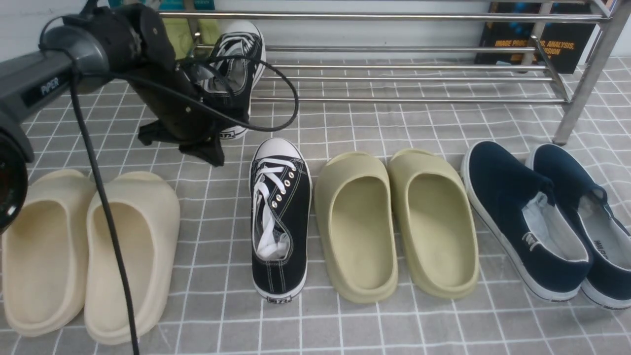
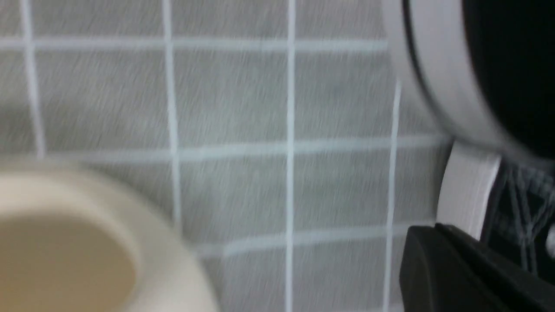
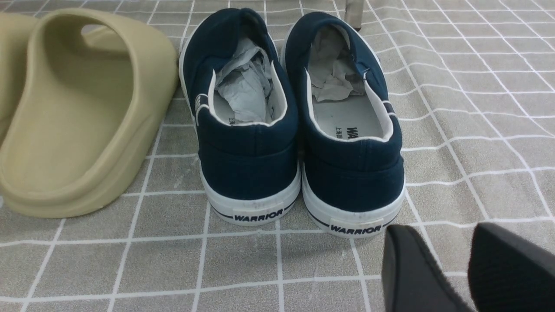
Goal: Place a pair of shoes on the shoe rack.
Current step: Use the left arm to put a shoe into the shoe rack, then use the left arm to grab the shoe closest to it
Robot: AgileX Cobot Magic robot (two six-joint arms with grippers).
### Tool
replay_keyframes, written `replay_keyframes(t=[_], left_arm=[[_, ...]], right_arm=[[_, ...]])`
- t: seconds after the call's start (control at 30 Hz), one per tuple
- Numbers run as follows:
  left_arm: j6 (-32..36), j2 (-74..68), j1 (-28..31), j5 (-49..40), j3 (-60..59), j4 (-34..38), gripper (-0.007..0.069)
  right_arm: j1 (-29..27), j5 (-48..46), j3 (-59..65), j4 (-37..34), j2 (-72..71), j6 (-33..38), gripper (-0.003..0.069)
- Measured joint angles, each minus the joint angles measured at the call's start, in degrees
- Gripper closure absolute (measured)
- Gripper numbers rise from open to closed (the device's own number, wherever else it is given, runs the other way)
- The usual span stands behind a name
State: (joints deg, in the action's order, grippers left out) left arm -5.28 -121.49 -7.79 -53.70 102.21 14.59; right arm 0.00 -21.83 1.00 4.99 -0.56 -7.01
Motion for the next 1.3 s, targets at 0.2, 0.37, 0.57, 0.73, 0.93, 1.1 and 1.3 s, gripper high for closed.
replay_keyframes(t=[0.2, 0.37, 0.57, 0.73, 0.93, 1.1, 1.3], left_arm=[[-2.5, -0.1, -0.1, 5.4, 1.7, 1.3, 0.0636], [-2.6, -0.7, -0.1, 8.9, 5.0, 1.3, 0.0636], [-2.8, -2.5, -0.1, 8.6, 5.8, 0.3, 0.0630], [-2.8, -2.2, -0.1, 6.5, 6.3, -2.2, 0.0630], [-2.6, 2.2, 0.0, -4.0, 8.6, -5.0, 0.0627], [-1.3, 7.6, 0.0, -15.4, 11.5, -6.9, 0.0624], [-2.0, 15.8, -0.5, -17.6, 12.1, -7.0, 0.0621]], right_arm=[[0.0, 0.0, 0.0, 0.0, 0.0, 0.0, 0.0415], [0.0, 0.0, 0.0, 0.0, 0.0, 0.0, 0.0415], [0.0, 0.0, 0.0, 0.0, 0.0, 0.0, 0.0415], [0.0, 0.0, 0.0, 0.0, 0.0, 0.0, 0.0415], [0.0, 0.0, 0.0, 0.0, 0.0, 0.0, 0.0415], [0.0, 0.0, 0.0, 0.0, 0.0, 0.0, 0.0415], [0.0, 0.0, 0.0, 0.0, 0.0, 0.0, 0.0415]])
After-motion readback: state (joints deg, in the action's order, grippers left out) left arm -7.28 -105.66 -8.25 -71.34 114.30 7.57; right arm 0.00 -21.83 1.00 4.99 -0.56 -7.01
